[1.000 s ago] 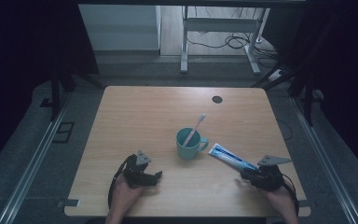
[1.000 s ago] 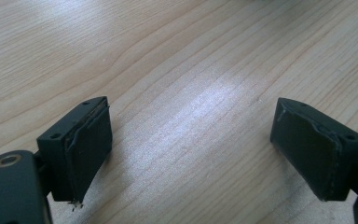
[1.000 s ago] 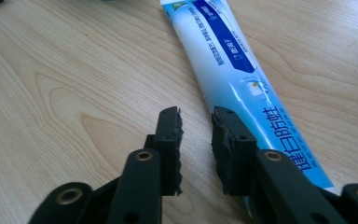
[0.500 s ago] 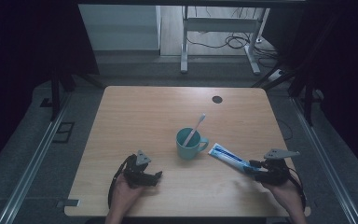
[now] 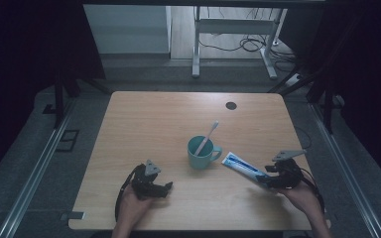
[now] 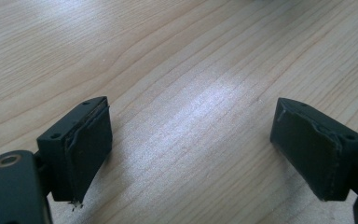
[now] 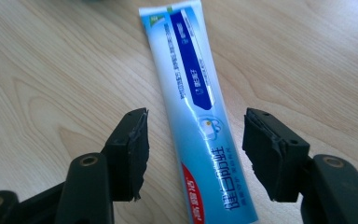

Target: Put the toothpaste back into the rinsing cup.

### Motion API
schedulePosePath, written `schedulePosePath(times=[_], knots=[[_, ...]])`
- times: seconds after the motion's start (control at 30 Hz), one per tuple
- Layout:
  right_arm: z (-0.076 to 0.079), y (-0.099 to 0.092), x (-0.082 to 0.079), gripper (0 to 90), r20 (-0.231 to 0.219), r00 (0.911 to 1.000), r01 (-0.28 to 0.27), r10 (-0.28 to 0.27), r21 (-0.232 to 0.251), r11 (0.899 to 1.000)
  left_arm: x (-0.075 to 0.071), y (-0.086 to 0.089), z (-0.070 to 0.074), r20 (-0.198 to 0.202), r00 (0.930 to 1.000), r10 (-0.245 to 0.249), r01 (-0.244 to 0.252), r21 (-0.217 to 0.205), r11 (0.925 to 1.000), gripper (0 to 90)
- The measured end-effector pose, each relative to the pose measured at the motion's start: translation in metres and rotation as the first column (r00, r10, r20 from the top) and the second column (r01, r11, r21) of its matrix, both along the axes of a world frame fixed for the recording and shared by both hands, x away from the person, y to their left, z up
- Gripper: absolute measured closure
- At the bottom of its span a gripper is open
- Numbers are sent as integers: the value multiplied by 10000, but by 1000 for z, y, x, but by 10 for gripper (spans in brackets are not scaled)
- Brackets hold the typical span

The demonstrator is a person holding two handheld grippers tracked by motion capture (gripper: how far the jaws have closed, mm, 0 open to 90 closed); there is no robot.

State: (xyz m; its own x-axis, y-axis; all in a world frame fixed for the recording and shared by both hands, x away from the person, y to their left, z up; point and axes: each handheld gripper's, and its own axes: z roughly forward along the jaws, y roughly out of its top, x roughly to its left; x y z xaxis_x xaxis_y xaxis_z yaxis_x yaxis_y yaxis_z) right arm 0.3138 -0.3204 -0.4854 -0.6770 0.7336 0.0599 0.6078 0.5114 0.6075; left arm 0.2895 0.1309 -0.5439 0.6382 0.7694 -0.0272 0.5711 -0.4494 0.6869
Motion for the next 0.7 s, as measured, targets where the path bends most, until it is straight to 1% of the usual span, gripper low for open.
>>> schedulePosePath(times=[0.07, 0.13, 0.17, 0.2, 0.23, 0.27, 0.3, 0.33, 0.37, 0.4, 0.43, 0.53, 0.57, 0.63, 0.67, 0.7], knots=[[0, 4, 4, 399, -282, 9995, -144, 135, -288, 9995, 0, 0, 0, -1, 10000, 4, -4, -3, 10000, 128], [-1, 9, 7, 399, -601, 9980, -242, 202, -676, 9974, 0, 0, 0, -1, 10000, 11, -11, -8, 10000, 128], [-1, 9, 7, 399, -601, 9980, -242, 202, -676, 9974, 0, 0, 0, -3, 10000, 11, -11, -8, 10000, 128], [-2, 14, 11, 389, -909, 9954, -393, 302, -1010, 9941, 0, 0, 0, -2, 10000, 23, -23, -29, 10000, 128], [-2, 14, 11, 389, -909, 9954, -393, 302, -1010, 9941, 0, 0, 0, -5, 10000, 5, -5, -2, 10000, 128], [-2, 16, 13, 389, -1032, 9942, -439, 315, -1203, 9918, 0, 0, 0, -4, 10000, 5, -5, 0, 10000, 128], [-2, 19, 18, 389, -1282, 9912, -524, 333, -1486, 9875, 0, 0, 0, -6, 10000, 5, -5, -1, 10000, 128], [-2, 19, 18, 389, -1282, 9912, -524, 333, -1486, 9875, 0, 0, 0, -6, 10000, 5, -5, -1, 10000, 128], [-2, 22, 21, 389, -1460, 9885, -650, 391, -1771, 9821, 0, 0, 0, -6, 10000, 6, -6, 0, 10000, 128], [-2, 22, 21, 389, -1460, 9885, -650, 391, -1771, 9821, 0, 0, 0, -5, 10000, 5, -5, 0, 10000, 128], [-1, 24, 23, 391, -1528, 9875, -686, 398, -1886, 9797, 0, 0, 0, -6, 10000, 5, -5, 0, 10000, 128], [0, 29, 29, 412, -1778, 9825, -982, 560, -2382, 9662, 0, 0, 0, -19, 10000, 8, -8, 9, 10000, 128], [1, 30, 31, 418, -1857, 9806, -1081, 623, -2480, 9627, 0, 0, 0, -18, 10000, 9, -9, 8, 10000, 127], [1, 33, 35, 429, -2118, 9748, -1268, 704, -2658, 9557, 0, 0, 0, -18, 10000, 8, -8, 10, 10000, 128], [1, 37, 40, 441, -2362, 9688, -1436, 753, -2872, 9470, 0, 0, 0, -18, 10000, 9, -9, 7, 10000, 128], [1, 37, 40, 441, -2362, 9688, -1436, 753, -2872, 9470, 0, 0, 0, -17, 10000, 8, -8, 7, 10000, 128]])
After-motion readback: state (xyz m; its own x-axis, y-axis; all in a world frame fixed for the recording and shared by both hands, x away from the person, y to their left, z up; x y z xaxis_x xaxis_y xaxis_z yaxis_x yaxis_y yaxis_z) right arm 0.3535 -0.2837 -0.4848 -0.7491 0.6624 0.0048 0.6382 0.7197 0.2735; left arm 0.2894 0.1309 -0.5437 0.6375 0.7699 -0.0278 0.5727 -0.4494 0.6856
